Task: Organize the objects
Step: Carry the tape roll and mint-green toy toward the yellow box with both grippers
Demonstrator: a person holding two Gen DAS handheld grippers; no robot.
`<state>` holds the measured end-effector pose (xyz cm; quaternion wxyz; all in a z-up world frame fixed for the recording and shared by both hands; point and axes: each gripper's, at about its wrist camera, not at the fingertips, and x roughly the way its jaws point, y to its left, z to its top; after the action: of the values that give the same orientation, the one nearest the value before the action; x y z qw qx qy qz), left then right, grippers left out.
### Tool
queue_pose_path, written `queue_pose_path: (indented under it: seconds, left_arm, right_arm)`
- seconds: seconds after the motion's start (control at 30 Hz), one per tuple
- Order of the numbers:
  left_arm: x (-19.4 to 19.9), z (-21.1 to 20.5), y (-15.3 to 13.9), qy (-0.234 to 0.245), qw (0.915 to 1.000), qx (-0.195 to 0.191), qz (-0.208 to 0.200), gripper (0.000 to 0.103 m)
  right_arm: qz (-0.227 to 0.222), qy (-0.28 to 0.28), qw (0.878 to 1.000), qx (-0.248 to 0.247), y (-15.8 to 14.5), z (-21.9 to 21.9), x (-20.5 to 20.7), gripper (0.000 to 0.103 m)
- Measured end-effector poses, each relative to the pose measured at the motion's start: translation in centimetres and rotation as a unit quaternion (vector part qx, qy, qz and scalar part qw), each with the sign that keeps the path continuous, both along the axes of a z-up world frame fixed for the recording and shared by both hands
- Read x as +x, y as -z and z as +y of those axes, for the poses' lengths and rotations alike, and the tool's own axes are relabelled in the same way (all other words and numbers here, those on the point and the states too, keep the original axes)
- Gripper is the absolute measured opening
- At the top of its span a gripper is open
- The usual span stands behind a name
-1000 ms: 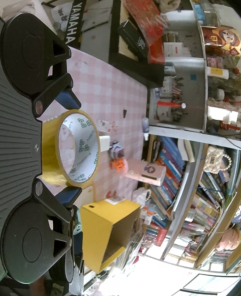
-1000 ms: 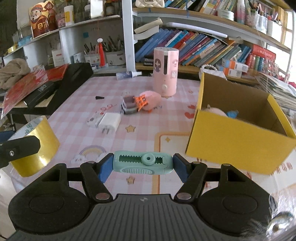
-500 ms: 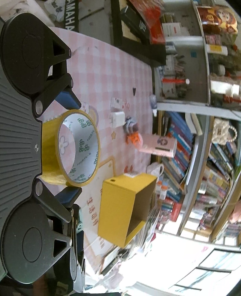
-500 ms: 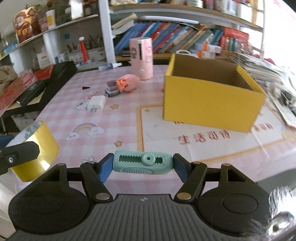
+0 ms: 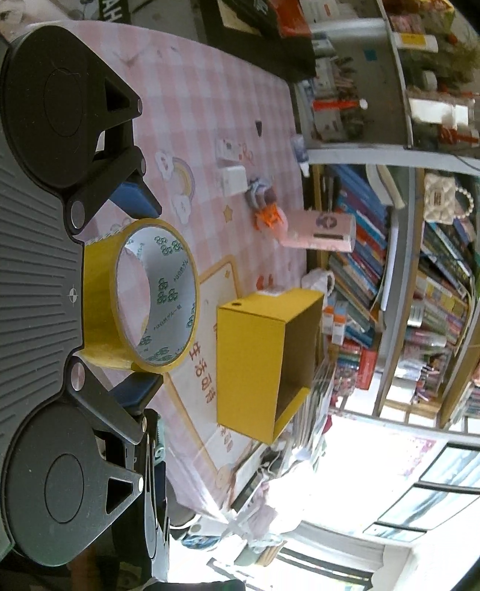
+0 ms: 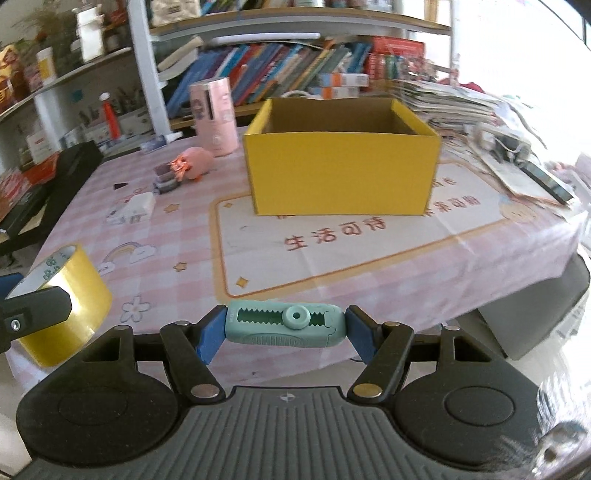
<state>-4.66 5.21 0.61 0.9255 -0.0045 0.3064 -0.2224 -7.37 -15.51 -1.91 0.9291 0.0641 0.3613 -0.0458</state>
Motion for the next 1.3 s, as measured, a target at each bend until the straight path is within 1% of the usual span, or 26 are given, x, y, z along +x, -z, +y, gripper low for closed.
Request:
queue_pose_path:
  seconds: [0.37,0.67,0.87,1.0,1.13,1.3]
  left_arm:
    - [1.0,-1.9,0.0,0.03,0.9996,-0.002,0.002,0.09]
    - [2.4,-3.6,-0.2,0.043,0.9991,-0.004,-0.003,0.09]
    - [3.6,-5.1,-0.6,0.051,0.9986,-0.006,-0.016,0.09]
    - [4.7,-6.3,-1.4,0.055,0.9979,-0.011,-0.033,0.09]
    - [6.2,-7.6,-2.3,0.056,0.9971,-0.014,-0.05,0.09]
    - [8.2,-9.2,-3.4,0.055,0.9956,-0.017,-0.073,0.09]
  right_arm:
    - [0.007,0.03,1.0,-0.001,0.1,-1.9,-0.5,0.066]
    - [0.009,0.04,0.999,-0.004,0.0,-3.3,0.4,0.066]
    - [0.009,0.049,0.999,-0.004,-0.2,-4.9,1.6,0.066]
    - [0.004,0.056,0.998,-0.003,-0.5,-6.3,2.7,0.066]
    - [-0.008,0.061,0.998,-0.005,-1.3,-7.9,4.1,0.066]
    - [-0.029,0.055,0.998,-0.01,-2.5,-9.6,6.3,0.066]
